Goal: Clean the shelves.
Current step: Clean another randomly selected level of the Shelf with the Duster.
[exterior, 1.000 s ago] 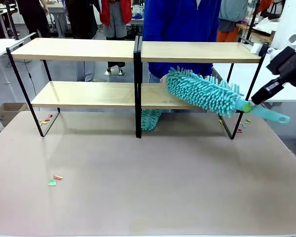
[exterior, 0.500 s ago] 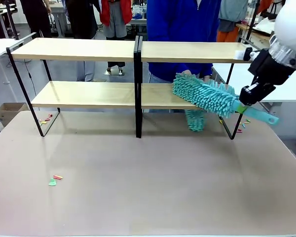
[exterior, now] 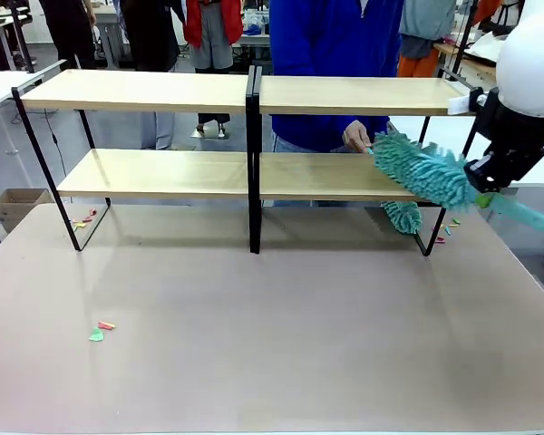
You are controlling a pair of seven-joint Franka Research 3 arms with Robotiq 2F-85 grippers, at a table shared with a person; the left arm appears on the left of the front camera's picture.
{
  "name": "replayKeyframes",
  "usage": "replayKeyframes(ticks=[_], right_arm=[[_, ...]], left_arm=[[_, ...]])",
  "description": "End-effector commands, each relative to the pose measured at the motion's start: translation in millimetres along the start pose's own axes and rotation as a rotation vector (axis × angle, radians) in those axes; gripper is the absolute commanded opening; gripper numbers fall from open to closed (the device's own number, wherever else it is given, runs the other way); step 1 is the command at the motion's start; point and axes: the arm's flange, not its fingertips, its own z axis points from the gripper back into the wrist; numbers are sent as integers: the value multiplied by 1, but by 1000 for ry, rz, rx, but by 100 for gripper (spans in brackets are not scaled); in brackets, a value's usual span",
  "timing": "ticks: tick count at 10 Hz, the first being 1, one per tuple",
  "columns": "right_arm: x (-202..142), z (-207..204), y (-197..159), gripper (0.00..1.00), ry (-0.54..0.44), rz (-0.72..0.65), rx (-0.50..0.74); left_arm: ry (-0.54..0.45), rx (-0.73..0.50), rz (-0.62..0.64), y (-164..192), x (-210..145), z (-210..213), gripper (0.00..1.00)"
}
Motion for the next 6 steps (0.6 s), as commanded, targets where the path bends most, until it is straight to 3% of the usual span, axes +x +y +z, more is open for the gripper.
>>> replayKeyframes(ticks=[1,6], right_arm=[[-6,13,7,12,57,-85,-144],[-33,22,53,12,17,-76,-23]], left_arm=[[0,-3,3,1,0,-1,100],[0,-3,3,1,0,-1,100]])
